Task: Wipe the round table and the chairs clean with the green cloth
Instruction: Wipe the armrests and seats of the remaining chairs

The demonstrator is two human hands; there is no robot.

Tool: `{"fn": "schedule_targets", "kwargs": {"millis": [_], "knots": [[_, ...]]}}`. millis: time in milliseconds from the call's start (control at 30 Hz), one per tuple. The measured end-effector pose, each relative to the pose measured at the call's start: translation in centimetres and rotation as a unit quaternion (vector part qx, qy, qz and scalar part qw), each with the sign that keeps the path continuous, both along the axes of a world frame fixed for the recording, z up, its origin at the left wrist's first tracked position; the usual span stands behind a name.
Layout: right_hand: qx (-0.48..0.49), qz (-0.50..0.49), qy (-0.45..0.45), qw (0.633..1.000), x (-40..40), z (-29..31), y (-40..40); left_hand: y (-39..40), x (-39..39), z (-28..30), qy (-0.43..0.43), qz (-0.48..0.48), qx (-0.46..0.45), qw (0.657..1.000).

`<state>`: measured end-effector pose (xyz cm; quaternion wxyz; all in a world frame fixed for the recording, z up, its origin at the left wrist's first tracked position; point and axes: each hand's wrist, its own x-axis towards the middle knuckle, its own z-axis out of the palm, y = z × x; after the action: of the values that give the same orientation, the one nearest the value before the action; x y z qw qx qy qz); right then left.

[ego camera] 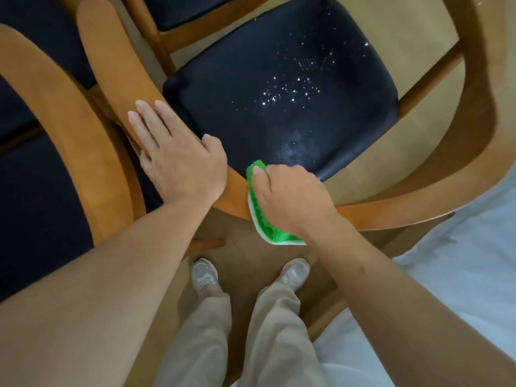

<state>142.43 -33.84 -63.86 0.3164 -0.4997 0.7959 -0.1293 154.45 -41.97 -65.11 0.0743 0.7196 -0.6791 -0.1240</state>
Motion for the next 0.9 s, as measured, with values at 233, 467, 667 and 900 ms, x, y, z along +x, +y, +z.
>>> {"fn": "schedule_targets", "kwargs": {"millis": [233, 467, 667, 900], "knots": [[-0.146, -0.235, -0.249, 0.928, -4.4, 2.8, -0.4, 0.1, -0.2, 0.5, -0.004, 0.002, 0.02, 1.0], [-0.053, -0.03, -0.225, 0.972, 0.9, 1.9, -4.0, -0.1, 0.0, 0.2, -0.023, 0.0, 0.014, 1.0], [0.0, 0.128, 0.004, 0.992, 2.2, 0.4, -1.2, -0.1, -0.1, 0.1, -0.003, 0.008, 0.001, 1.0], [0.085, 0.217, 0.197, 0.952, -4.1, 3.0, 4.1, -0.1, -0.1, 0.6, -0.001, 0.01, 0.025, 1.0]]}}
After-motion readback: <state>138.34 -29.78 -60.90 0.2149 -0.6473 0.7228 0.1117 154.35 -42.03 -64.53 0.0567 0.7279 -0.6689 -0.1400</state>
